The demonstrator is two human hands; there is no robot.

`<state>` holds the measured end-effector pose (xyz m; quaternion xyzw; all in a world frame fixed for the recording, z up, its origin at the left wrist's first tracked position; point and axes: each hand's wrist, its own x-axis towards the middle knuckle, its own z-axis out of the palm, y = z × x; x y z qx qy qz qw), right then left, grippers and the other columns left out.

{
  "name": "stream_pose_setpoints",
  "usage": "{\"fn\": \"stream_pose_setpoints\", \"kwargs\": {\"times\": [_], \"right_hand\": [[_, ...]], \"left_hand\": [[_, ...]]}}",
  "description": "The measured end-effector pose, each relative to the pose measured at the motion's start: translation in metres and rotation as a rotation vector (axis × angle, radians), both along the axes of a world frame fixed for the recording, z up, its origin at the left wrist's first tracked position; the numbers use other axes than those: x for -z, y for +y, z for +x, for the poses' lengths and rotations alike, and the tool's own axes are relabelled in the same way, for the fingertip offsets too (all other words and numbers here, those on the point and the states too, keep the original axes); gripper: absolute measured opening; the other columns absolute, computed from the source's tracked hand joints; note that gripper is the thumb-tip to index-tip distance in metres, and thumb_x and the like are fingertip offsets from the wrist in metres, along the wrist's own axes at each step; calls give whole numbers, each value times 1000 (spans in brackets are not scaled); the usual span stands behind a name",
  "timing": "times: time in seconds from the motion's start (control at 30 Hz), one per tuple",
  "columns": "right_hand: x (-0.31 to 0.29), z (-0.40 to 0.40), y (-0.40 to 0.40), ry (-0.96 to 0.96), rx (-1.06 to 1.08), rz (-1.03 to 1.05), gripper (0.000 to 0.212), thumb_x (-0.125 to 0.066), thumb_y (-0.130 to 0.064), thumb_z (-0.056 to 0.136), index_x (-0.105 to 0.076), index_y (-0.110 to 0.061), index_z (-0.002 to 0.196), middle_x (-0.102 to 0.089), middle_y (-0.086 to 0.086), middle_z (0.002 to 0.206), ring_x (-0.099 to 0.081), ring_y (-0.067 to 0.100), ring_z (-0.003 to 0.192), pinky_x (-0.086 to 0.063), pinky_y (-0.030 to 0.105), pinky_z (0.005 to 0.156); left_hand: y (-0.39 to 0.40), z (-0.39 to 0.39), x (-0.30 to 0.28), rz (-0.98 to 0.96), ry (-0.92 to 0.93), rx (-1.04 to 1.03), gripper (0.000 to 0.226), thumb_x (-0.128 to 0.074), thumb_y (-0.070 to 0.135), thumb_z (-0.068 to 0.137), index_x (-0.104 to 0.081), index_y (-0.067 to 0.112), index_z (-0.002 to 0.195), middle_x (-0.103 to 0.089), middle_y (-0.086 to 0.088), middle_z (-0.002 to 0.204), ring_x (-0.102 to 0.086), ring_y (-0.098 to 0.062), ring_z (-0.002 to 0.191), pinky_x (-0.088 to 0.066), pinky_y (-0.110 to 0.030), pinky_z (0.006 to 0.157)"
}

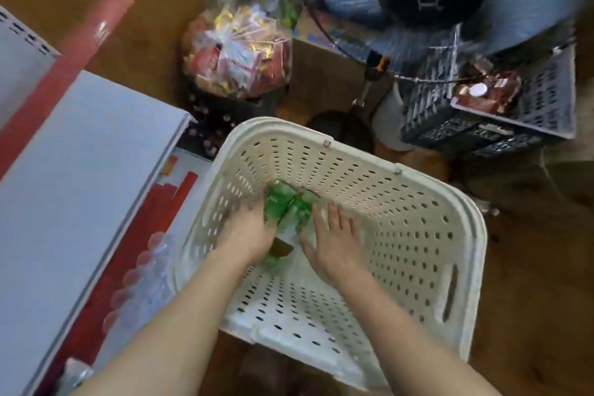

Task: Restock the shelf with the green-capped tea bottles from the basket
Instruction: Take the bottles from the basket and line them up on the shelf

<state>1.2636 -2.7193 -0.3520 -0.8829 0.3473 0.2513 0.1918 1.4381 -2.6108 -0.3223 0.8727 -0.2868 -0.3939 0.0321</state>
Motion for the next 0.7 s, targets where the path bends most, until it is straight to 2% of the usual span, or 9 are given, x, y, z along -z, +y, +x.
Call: {"fn": "stream_pose_setpoints", "kwargs": {"times": [0.1, 0.23, 0.3, 0.37, 0.5, 0.53, 0.6, 0.67, 0.7], "right_hand": [[29, -1, 13, 13, -64, 8, 82, -28, -63, 112, 4, -23, 176, 1, 17, 184, -1, 40, 170, -11, 60, 135], [71, 0, 27, -20, -124, 22, 89, -45, -60, 110, 1, -22, 176, -1, 16, 184, -6, 41, 169, -16, 62, 134], [88, 2, 27, -2, -161, 29, 92, -46, -61, 108, 3, -23, 176, 7, 13, 184, 0, 41, 170, -13, 62, 134], [101, 7, 22, -5, -227, 14, 90, -45, -61, 108, -1, -23, 176, 8, 13, 184, 3, 43, 169, -13, 64, 133], [115, 13, 7, 25, -397, -33, 89, -50, -53, 109, 2, -25, 176, 16, 10, 183, 10, 43, 168, -7, 63, 134], [117, 13, 4, 20, -414, -50, 88, -52, -48, 109, 1, -26, 176, 13, 9, 184, 6, 43, 169, -8, 62, 134], [120, 13, -2, -9, -423, -95, 86, -59, -36, 106, -10, -26, 176, -11, 12, 183, -16, 44, 165, -18, 60, 133], [122, 12, -11, -26, -439, -145, 81, -67, -28, 98, -33, -28, 171, -40, 14, 165, -37, 43, 153, -30, 59, 127], [124, 11, -16, -26, -458, -168, 77, -73, -26, 93, -45, -28, 166, -48, 14, 155, -43, 42, 147, -34, 60, 125]], "left_hand": [[0, 1, 43, 91, 112, -18, 83, -50, 42, 108, 0, 25, 171, -31, -23, 169, -47, -42, 146, -44, -55, 118], [-5, -3, 89, 237, 181, 14, 88, -54, 42, 107, 1, 17, 171, -8, -15, 179, -24, -45, 160, -31, -61, 127], [-8, -1, 107, 283, 200, -8, 93, -55, 43, 105, 6, 19, 170, -10, -12, 179, -26, -47, 159, -33, -63, 125], [-10, 2, 123, 328, 194, 1, 92, -51, 41, 106, 10, 14, 170, -7, -17, 179, -24, -50, 158, -31, -61, 126], [-13, -1, 140, 371, 184, -6, 82, -46, 26, 108, 5, 9, 169, -9, -21, 177, -25, -48, 158, -29, -58, 128], [-15, -3, 142, 365, 167, -16, 81, -47, 23, 106, 2, 7, 169, -15, -22, 176, -29, -46, 157, -31, -56, 127], [-19, -1, 141, 334, 98, -39, 73, -51, 17, 104, -14, 6, 167, -36, -23, 167, -42, -44, 150, -39, -52, 122], [-20, 3, 142, 272, 48, -45, 62, -58, 20, 104, -33, 6, 158, -53, -21, 152, -53, -42, 138, -47, -50, 113], [-19, 4, 145, 254, 52, -28, 59, -62, 25, 103, -38, 6, 153, -56, -21, 148, -56, -42, 134, -49, -49, 110]]}}
